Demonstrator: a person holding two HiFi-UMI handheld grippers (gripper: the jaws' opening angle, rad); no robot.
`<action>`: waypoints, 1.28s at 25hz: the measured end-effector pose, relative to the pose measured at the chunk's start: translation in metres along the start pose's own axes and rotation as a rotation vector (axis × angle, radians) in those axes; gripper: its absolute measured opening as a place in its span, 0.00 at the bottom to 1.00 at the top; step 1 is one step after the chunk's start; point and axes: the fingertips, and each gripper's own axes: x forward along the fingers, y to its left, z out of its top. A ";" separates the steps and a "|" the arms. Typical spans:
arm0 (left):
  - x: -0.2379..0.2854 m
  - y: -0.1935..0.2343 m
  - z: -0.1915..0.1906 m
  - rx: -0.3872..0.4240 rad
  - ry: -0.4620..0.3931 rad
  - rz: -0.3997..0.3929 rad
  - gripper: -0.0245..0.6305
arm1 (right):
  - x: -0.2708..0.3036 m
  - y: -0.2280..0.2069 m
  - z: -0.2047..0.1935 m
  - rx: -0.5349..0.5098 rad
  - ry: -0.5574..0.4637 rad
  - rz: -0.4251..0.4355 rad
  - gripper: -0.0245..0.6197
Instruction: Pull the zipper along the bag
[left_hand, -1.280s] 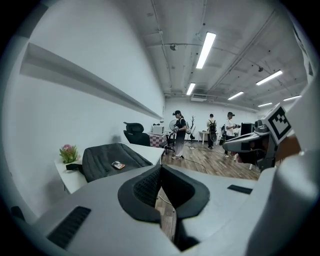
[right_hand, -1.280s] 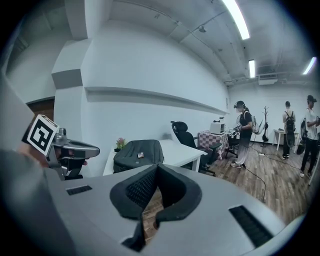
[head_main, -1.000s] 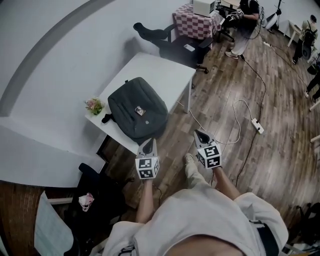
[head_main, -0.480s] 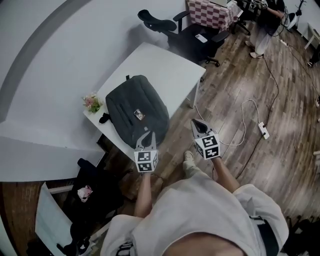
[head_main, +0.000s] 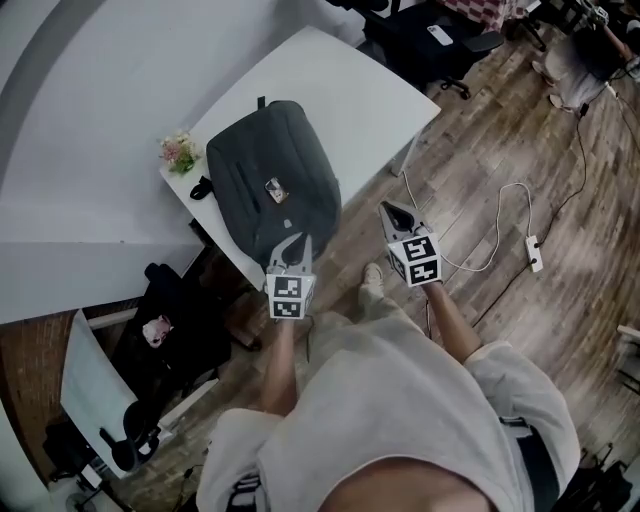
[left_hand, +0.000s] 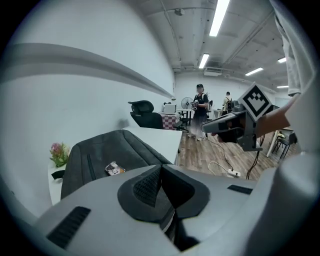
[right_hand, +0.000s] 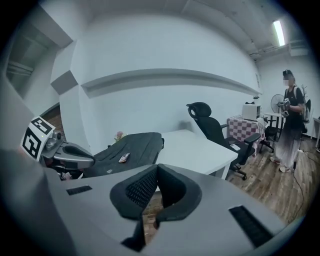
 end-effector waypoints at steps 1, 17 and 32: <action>0.000 -0.002 -0.002 0.018 0.014 -0.004 0.08 | 0.004 0.001 -0.003 -0.001 0.009 0.013 0.06; 0.018 -0.030 -0.052 0.444 0.243 -0.258 0.08 | 0.044 0.016 -0.041 -0.047 0.123 0.088 0.06; 0.041 -0.030 -0.090 0.526 0.351 -0.454 0.33 | 0.072 0.029 -0.051 -0.068 0.174 0.072 0.06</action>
